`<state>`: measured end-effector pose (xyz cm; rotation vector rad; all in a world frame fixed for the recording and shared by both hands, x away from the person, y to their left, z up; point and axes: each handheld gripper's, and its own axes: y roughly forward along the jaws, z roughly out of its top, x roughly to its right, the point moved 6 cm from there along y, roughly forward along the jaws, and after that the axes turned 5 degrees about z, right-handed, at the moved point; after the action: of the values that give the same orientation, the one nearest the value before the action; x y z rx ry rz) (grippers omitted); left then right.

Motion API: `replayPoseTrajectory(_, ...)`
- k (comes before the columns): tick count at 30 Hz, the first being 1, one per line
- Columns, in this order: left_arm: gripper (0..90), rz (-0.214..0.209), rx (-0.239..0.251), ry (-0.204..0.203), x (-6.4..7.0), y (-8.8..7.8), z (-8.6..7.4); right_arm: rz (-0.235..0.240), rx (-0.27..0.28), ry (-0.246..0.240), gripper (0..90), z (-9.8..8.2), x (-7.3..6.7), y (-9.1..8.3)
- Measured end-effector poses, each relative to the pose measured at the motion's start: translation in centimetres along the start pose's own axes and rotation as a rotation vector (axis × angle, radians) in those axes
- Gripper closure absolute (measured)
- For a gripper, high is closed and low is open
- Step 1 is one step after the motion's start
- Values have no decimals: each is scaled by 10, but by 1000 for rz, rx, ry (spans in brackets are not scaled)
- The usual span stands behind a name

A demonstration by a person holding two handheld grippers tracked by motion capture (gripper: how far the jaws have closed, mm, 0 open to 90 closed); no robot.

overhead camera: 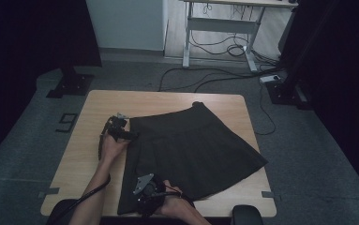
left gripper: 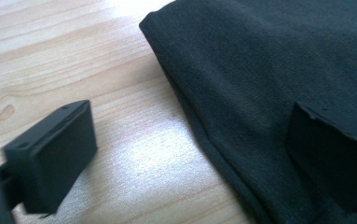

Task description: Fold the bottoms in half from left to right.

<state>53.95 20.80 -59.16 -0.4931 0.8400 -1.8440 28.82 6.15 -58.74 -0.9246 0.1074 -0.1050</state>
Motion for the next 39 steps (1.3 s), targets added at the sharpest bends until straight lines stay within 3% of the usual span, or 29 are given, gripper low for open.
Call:
replayPoseTrajectory(3,132,-16,25,12,2,-2,0,-10,19,13,229,-1,4,-5)
replayPoseTrajectory(6,270,-18,41,7,5,-3,1,-32,27,34,436,-1,12,-10)
replayPoseTrajectory(7,334,-24,48,10,7,-4,2,-32,27,34,436,-1,12,-10)
replayPoseTrajectory(8,391,-29,53,13,9,-4,3,-41,29,31,579,-2,16,-13)
replayPoseTrajectory(10,456,-30,54,1,13,-3,5,-58,31,34,698,-3,20,-14)
replayPoseTrajectory(12,529,-39,46,-5,15,-3,7,-73,23,46,745,-3,22,-15)
replayPoseTrajectory(16,785,-86,24,-29,20,-3,10,-95,2,44,767,-1,22,-15)
replayPoseTrajectory(18,840,-79,22,-10,22,-3,11,-91,11,50,769,-1,22,-15)
replayPoseTrajectory(25,856,-58,16,42,17,-8,7,-54,14,48,768,3,20,-12)
replayPoseTrajectory(30,855,-49,5,46,6,-16,-1,1,31,30,769,15,11,-2)
replayPoseTrajectory(31,854,-51,5,40,-2,-21,-8,29,37,17,769,23,5,4)
replayPoseTrajectory(39,853,-44,4,11,-27,-41,-30,103,43,-23,771,48,-16,24)
